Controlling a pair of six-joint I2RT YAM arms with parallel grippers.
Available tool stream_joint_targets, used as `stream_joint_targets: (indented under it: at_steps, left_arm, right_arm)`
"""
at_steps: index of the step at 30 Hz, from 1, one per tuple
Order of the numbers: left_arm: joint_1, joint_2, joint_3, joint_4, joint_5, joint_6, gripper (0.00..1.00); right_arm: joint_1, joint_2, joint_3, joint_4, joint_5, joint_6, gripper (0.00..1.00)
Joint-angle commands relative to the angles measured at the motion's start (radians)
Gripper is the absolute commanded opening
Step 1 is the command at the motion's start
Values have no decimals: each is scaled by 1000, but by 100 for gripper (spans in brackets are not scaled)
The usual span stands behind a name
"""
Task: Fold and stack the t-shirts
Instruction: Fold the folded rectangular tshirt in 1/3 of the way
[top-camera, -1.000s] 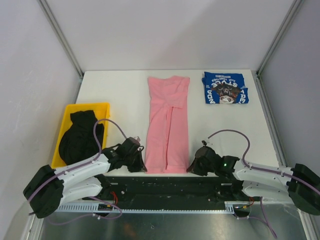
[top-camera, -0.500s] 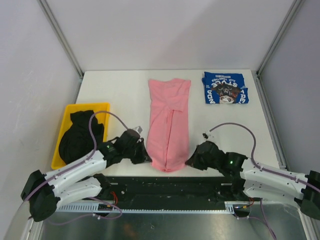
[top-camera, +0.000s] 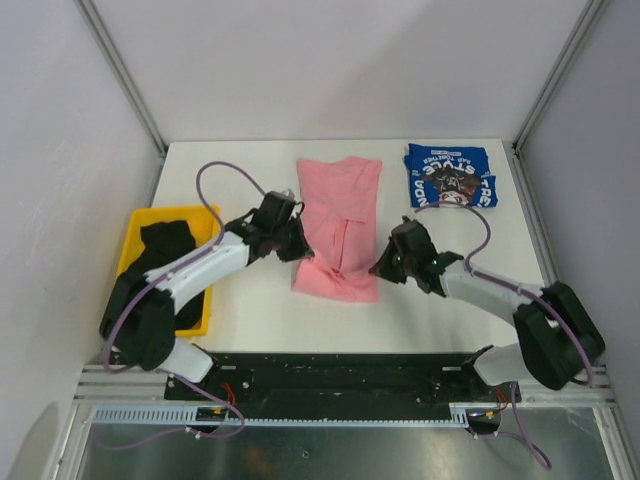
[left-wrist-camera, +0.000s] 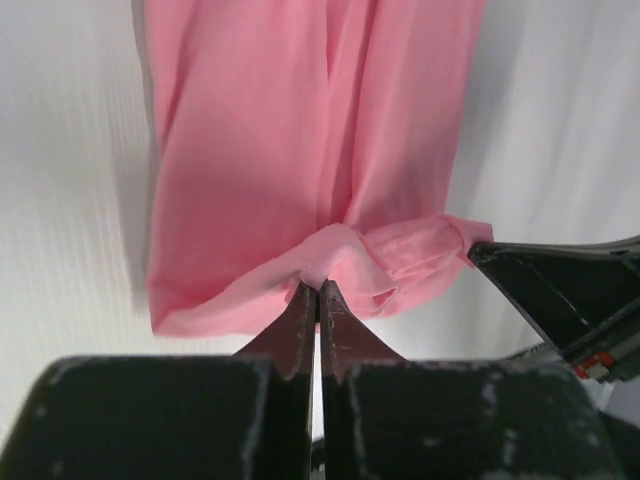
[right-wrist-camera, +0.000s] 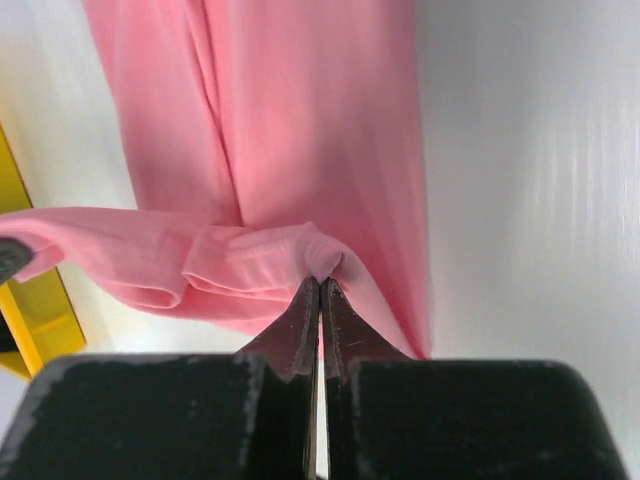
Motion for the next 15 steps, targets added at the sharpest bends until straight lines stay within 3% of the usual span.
stream_joint_targets:
  at_steps: [1,9,15]
  left_arm:
    - [55,140,135,47,18,85,0]
    - [141,360,342,56,62,127,0]
    - [185,482,464,55,119,147,0]
  right_arm:
    - [-75,131,151,121,-75,-102,0]
    - [-193,383,353,170,-166,-141,0]
    - [-242,481,443,187,-209,-144,0]
